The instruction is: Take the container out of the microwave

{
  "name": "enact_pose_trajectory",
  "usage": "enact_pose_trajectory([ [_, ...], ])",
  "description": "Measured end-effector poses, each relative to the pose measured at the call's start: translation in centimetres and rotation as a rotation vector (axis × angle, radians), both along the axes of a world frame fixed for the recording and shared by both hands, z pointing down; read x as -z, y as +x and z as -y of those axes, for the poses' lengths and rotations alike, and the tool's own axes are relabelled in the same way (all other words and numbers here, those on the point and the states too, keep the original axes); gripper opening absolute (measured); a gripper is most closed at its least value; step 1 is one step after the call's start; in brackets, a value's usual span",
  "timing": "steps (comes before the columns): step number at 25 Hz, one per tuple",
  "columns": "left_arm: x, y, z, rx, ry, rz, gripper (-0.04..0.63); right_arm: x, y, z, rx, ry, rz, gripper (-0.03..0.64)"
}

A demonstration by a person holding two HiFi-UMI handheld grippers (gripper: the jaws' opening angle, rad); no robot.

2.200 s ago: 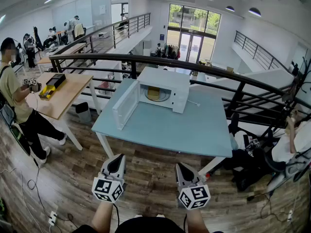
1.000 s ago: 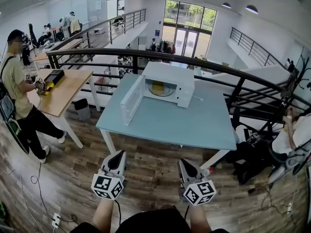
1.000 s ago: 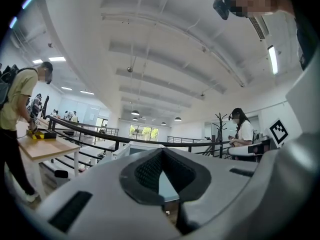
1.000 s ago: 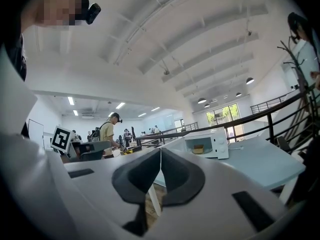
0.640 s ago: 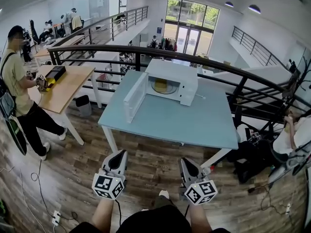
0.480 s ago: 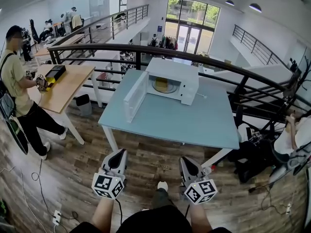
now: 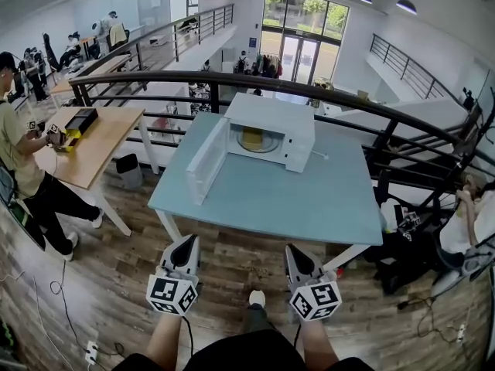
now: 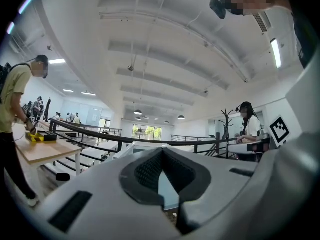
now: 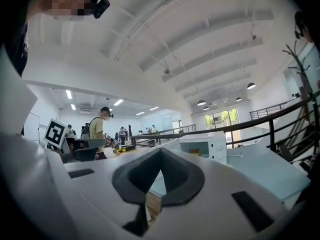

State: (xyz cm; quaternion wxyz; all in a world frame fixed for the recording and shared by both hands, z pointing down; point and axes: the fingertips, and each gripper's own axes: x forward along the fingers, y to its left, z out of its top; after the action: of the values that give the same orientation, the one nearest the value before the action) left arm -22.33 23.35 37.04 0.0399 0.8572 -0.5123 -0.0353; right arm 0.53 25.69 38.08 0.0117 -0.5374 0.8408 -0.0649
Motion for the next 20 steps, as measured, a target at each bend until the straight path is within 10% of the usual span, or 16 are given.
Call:
enact_pose_trajectory([
  [20,0.6,8.7,17.1,0.031,-0.019,0.037,0.008,-0.6,8.6,17.8,0.042,-0.029,0.056,0.006],
])
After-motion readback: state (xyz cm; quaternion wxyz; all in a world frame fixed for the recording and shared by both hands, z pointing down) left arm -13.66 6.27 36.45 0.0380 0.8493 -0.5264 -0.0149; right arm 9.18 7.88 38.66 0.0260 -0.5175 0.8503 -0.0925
